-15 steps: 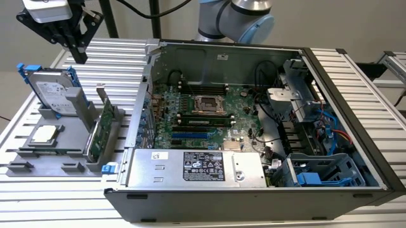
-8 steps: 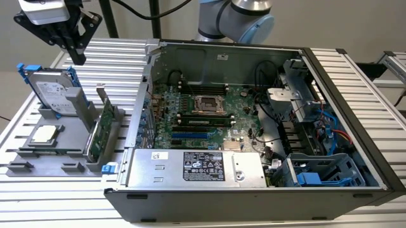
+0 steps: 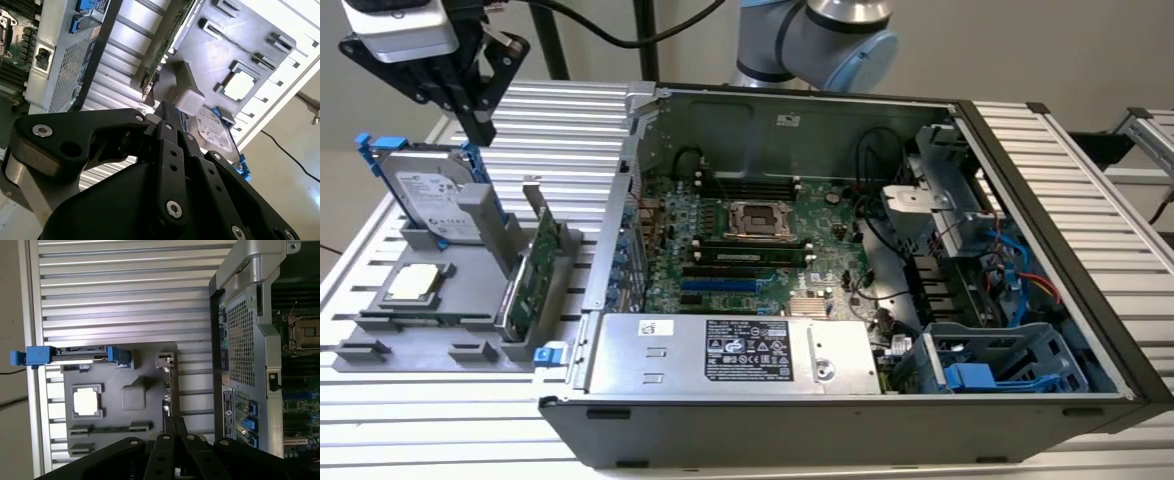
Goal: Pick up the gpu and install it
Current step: 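Reach for the gpu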
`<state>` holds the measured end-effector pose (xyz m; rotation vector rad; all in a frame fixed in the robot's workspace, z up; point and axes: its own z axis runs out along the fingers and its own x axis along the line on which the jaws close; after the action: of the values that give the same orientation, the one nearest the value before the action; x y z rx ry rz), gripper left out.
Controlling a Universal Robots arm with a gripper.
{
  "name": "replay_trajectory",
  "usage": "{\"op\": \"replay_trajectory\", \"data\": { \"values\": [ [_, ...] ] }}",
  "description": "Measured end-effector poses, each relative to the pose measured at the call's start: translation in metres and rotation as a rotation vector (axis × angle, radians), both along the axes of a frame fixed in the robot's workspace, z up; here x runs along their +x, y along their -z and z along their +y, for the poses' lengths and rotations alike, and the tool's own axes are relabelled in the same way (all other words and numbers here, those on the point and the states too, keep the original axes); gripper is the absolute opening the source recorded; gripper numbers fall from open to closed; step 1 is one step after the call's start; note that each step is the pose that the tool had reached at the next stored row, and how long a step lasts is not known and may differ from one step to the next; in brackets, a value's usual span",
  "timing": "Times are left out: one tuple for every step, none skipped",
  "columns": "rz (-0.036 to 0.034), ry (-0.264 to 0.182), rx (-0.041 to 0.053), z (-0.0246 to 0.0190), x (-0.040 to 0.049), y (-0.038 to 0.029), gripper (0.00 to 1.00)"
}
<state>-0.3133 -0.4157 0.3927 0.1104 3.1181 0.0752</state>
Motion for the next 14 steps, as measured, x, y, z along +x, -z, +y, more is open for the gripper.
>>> {"op": "replay_trajectory", "data": {
  "values": [
    [0.0, 0.0, 0.0, -0.0014, 0.0, 0.0, 0.0],
    [0.0, 0.0, 0.0, -0.0026, -0.0001, 0.0, 0.0],
    [0.0, 0.0, 0.0, -0.004, -0.0001, 0.0, 0.0],
    [0.0, 0.0, 0.0, -0.0052, -0.0002, 0.0, 0.0],
    [0.0, 0.0, 0.0, -0.0064, -0.0002, 0.0, 0.0],
    [0.0, 0.0, 0.0, -0.0078, -0.0003, 0.0, 0.0],
    [0.0, 0.0, 0.0, -0.009, -0.0004, 0.0, 0.0],
    [0.0, 0.0, 0.0, -0.0104, -0.0005, 0.0, 0.0],
    [0.0, 0.0, 0.0, -0.0118, -0.0006, 0.0, 0.0],
    [0.0001, 0.0, 0.0, -0.013, -0.0007, 0.0, 0.0],
    [0.0, 0.0, 0.0, -0.0143, -0.0008, 0.0, 0.0],
    [0.0, 0.0, 0.0, -0.0156, -0.0009, 0.0, 0.0],
    [0.0, 0.0, 0.0, -0.0168, -0.0009, 0.0, 0.0],
    [0.0001, 0.0, -0.0001, -0.0182, -0.001, 0.0, 0.0]
  ]
}}
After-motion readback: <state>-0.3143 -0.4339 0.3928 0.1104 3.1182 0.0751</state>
